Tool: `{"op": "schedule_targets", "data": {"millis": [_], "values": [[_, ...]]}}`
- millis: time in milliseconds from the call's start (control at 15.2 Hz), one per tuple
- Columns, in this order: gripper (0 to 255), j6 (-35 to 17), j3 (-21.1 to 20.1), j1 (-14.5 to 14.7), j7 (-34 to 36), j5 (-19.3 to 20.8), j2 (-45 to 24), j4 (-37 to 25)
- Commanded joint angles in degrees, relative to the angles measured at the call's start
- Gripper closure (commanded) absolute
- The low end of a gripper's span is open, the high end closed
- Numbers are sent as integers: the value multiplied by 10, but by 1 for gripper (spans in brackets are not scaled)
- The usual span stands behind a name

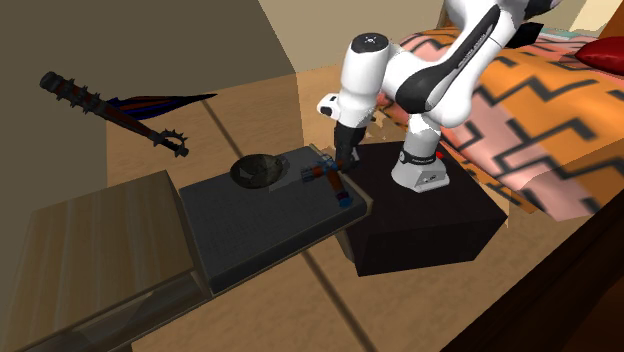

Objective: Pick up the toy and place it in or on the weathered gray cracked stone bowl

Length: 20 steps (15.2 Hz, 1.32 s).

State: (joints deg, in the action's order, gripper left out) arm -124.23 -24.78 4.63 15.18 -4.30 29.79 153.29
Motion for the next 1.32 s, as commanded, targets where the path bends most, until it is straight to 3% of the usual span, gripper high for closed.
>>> {"op": "schedule_targets", "data": {"millis": [0,660,1254], "values": [[255,20,4,2,-4,-1,11,-9],[255,-19,66,-95,-86,87,-136,-122],[255,-15,108,-148,-143,142,-284,-277]]}}
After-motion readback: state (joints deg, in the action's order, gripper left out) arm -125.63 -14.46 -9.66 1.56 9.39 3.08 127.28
